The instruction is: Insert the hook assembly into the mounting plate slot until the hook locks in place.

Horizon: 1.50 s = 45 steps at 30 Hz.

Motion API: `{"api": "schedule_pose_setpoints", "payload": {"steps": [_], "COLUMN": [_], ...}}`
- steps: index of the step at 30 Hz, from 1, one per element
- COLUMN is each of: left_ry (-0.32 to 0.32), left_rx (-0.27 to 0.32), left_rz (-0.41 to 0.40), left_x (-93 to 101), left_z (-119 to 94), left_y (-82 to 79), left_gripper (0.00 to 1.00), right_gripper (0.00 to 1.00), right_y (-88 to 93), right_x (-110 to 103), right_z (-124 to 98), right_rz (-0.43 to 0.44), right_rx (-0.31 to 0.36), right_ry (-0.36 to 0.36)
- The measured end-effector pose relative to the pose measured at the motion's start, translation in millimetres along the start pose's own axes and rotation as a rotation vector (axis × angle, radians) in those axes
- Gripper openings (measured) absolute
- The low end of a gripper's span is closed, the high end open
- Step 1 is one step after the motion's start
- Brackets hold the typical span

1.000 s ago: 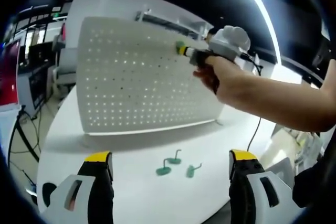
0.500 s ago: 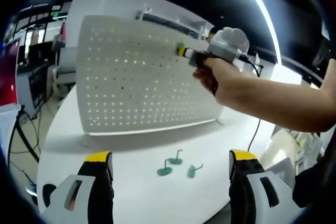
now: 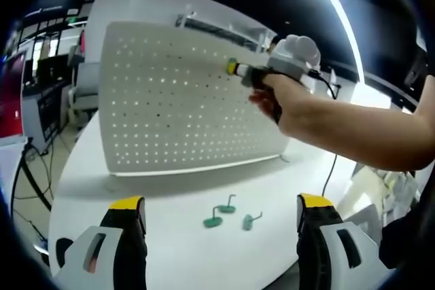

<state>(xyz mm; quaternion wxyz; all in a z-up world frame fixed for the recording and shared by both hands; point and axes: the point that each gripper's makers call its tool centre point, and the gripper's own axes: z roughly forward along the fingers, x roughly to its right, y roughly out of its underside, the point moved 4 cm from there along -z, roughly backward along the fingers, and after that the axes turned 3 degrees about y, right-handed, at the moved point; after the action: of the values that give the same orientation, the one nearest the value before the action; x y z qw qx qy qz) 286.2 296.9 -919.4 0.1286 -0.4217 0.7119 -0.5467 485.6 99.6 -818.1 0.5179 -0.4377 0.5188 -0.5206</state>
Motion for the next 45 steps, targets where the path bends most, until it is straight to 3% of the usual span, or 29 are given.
{"api": "schedule_pose_setpoints", "payload": {"steps": [4,14,20,23,29,38,42,45], "left_ry": [-0.001,0.004,0.012,0.02,0.039,0.056,0.064,0.071], "left_rx": [0.003,-0.001,-0.005,-0.016,-0.027,-0.043,-0.049,-0.053], "left_rz": [0.007,0.014,0.012,0.017,0.024,0.034,0.035,0.036], "left_x": [1.4,6.9,13.2,17.5,24.6,29.1,31.7,34.0], "left_z": [-1.6,-4.2,-6.6,-5.5,-5.1,-4.5,-4.6,-4.4], "left_y": [-1.7,0.0,3.7,7.3,10.5,13.6,15.6,17.4], "left_gripper": [0.94,0.95,0.96,0.96,0.97,0.97,0.97,0.98], "right_gripper": [0.16,0.19,0.21,0.21,0.22,0.22,0.23,0.23], "right_y": [-1.4,-21.9,-38.1,-55.3,-67.7,-43.4,-16.7,0.9], "right_x": [-2.2,6.0,32.9,52.4,75.0,99.8,100.8,99.4], "right_z": [-0.2,-15.5,-33.2,-49.6,-72.7,-107.2,-126.3,-142.7], "right_rz": [0.015,0.003,0.033,0.05,0.024,-0.045,-0.038,-0.104], "right_rx": [-0.005,0.045,0.065,0.112,0.126,0.034,-0.07,-0.131], "right_ry": [-0.005,-0.008,0.002,0.041,0.024,-0.019,-0.085,-0.127]}}
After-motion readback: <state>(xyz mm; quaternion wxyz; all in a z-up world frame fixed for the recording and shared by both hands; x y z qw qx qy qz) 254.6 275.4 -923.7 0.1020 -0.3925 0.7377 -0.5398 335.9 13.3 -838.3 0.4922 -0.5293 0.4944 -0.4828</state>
